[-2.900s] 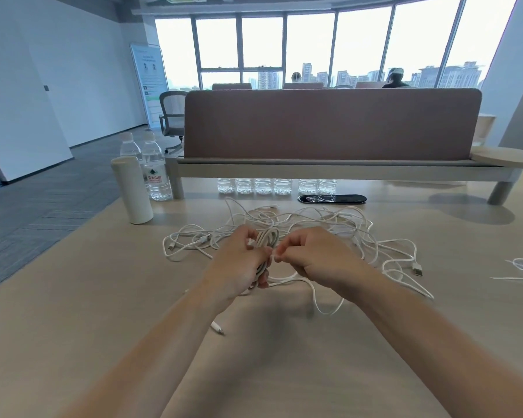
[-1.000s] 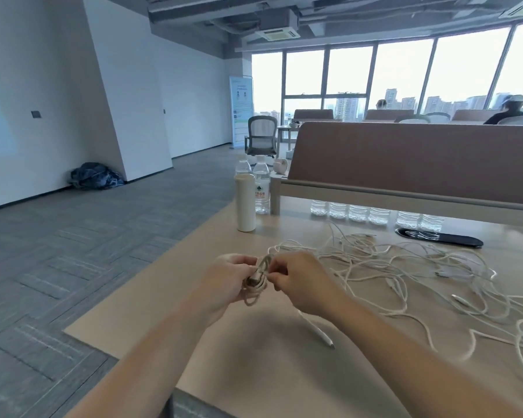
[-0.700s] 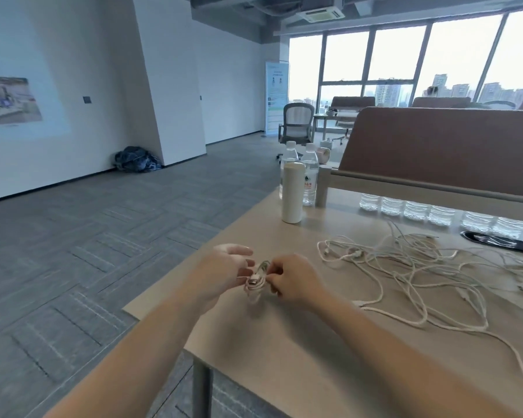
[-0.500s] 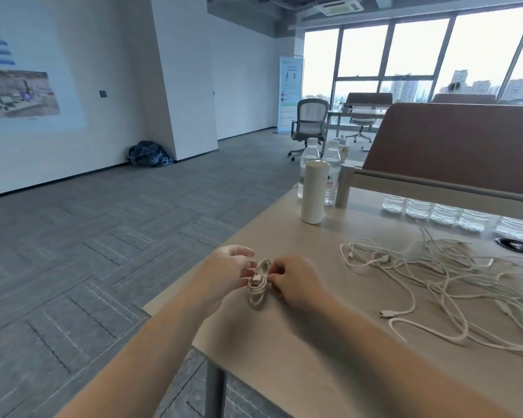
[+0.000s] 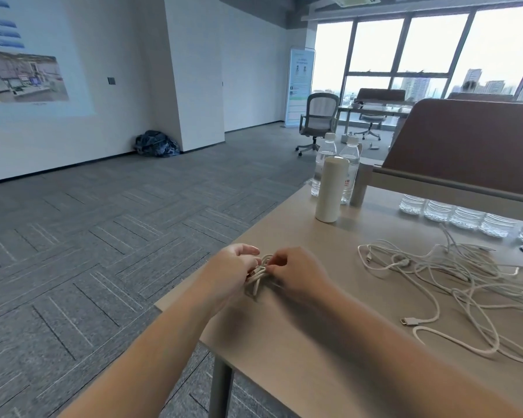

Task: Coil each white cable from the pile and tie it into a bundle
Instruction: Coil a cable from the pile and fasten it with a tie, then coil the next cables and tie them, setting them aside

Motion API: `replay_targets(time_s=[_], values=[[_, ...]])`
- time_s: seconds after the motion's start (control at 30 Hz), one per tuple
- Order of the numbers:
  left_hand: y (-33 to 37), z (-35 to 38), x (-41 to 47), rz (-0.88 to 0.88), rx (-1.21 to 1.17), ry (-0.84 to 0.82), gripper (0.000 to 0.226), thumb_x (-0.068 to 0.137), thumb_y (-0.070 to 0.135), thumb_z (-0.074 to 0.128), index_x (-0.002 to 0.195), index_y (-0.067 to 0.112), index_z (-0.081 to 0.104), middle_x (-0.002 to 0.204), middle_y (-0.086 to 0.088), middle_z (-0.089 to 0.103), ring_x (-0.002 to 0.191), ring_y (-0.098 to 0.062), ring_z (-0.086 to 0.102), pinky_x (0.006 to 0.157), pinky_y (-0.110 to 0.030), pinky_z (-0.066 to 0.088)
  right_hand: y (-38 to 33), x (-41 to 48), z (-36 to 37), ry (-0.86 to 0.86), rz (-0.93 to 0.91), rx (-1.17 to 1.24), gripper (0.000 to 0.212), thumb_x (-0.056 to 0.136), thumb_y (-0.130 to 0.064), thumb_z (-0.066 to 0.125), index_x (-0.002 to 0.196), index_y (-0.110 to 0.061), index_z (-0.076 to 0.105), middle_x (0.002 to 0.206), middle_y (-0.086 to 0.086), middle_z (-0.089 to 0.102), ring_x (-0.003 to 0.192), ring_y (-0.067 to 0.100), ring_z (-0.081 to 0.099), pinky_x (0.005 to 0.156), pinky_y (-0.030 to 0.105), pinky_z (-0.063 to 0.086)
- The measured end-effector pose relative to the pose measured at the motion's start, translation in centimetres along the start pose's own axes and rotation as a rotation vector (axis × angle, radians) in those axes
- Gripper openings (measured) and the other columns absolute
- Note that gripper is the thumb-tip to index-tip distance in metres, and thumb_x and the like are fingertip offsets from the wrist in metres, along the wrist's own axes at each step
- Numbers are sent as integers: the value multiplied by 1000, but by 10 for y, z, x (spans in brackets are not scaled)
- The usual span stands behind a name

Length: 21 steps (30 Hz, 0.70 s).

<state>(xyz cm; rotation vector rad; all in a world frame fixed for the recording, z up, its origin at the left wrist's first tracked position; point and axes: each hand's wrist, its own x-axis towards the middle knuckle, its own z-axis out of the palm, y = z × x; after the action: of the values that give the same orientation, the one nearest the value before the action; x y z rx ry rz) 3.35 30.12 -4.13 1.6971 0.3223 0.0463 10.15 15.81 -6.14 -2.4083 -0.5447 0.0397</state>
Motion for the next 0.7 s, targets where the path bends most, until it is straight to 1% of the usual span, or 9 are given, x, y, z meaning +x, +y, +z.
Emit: replay_targets(time_s=[0.07, 0.13, 0.27, 0.33, 0.4, 0.47, 0.57, 0.63, 0.7], values=[[1, 0, -2, 9, 16, 7, 20, 95, 1, 53, 103, 14, 65, 108, -16, 72, 94, -25, 67, 99, -46, 52, 1, -3, -3, -9, -8, 21, 12, 91, -25, 66, 81, -29, 71, 68, -15, 61, 68, 6, 56, 58, 17, 37], [2, -1, -4, 22, 21, 20, 20, 94, 0, 52, 102, 14, 65, 108, -16, 71, 89, -22, 65, 98, -47, 52, 1, -7, -6, -16, -6, 45, 12, 92, -31, 66, 83, -27, 73, 71, -12, 64, 72, 8, 59, 63, 24, 39], [12, -1, -11, 67, 81, 61, 19, 92, 7, 54, 100, 18, 68, 112, -14, 71, 89, -18, 61, 82, -33, 49, 0, -14, -22, 24, 31, 135, 30, 96, -45, 60, 77, -24, 70, 75, -5, 71, 71, 12, 62, 71, 33, 49], [20, 0, -18, 82, 102, 72, 19, 86, 18, 58, 100, 20, 69, 113, -15, 71, 94, -22, 64, 83, -35, 50, 1, -19, -30, 39, 60, 212, 31, 96, -44, 61, 79, -20, 73, 78, -1, 74, 74, 19, 68, 77, 38, 55], [29, 3, -26, 102, 105, 75, 27, 76, 25, 56, 98, 21, 70, 111, -17, 71, 98, -26, 67, 91, -43, 53, 6, -27, -38, 33, 65, 213, 28, 96, -37, 63, 86, -13, 74, 82, 4, 76, 80, 25, 71, 80, 42, 57], [35, 7, -30, 118, 100, 52, 18, 88, 16, 55, 99, 16, 69, 107, -17, 72, 90, -23, 68, 91, -43, 55, 10, -33, -42, 28, 64, 183, 26, 96, -33, 63, 90, -11, 74, 84, 6, 76, 81, 25, 71, 82, 43, 57], [46, 26, -39, 135, 32, -42, 21, 97, 1, 45, 100, 6, 65, 96, -15, 72, 78, -23, 68, 80, -39, 56, 15, -55, -60, 73, 73, 165, 27, 97, -33, 60, 87, -11, 73, 81, 6, 75, 70, 17, 67, 78, 40, 55], [55, 47, -50, 157, 11, -113, 22, 96, -1, 44, 99, 4, 65, 88, -14, 71, 70, -22, 66, 69, -36, 53, 21, -78, -80, 119, 79, 138, 30, 98, -36, 59, 82, -14, 73, 75, 3, 73, 62, 12, 63, 73, 36, 54], [63, 75, -61, 183, 26, -166, 21, 96, 1, 46, 97, 5, 66, 79, -11, 71, 63, -21, 62, 60, -31, 49, 33, -103, -102, 169, 72, 120, 29, 98, -35, 58, 79, -17, 72, 72, -1, 72, 63, 12, 65, 71, 35, 54]])
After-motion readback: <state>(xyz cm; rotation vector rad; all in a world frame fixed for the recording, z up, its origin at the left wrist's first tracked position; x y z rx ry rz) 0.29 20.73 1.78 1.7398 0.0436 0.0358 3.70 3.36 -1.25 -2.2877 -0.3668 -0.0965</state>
